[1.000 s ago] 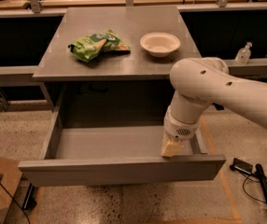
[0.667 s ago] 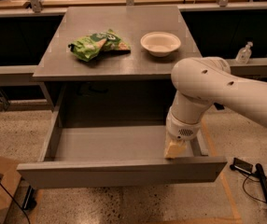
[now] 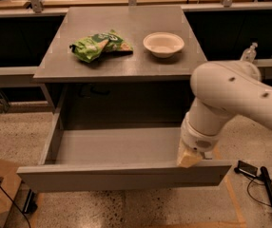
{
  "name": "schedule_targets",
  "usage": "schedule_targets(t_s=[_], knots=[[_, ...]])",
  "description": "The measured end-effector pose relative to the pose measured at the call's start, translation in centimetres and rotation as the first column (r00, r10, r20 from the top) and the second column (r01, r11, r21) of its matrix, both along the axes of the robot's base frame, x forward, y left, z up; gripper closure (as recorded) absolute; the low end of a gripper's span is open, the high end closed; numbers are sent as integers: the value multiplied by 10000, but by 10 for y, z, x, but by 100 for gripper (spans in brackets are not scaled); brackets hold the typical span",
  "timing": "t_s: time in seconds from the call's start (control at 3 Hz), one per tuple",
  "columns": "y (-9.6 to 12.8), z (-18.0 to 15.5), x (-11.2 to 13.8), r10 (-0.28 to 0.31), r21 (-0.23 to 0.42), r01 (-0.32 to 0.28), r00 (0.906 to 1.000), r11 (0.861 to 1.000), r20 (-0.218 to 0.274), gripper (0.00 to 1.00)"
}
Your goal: Close top drawer
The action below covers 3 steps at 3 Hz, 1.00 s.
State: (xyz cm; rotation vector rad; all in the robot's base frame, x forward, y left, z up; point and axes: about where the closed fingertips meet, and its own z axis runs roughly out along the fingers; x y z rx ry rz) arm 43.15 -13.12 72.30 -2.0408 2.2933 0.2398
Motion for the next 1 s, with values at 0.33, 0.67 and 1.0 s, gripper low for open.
schedule_targets(t_s=[0.33, 0.67, 1.0], knots=[[-22, 26, -46, -654, 409, 622, 9944, 9972, 829, 100], [-31, 37, -70, -880, 451, 835, 9903, 9955, 1076, 100], [-31, 38, -71, -883, 435, 840, 9900, 9955, 1096, 82]])
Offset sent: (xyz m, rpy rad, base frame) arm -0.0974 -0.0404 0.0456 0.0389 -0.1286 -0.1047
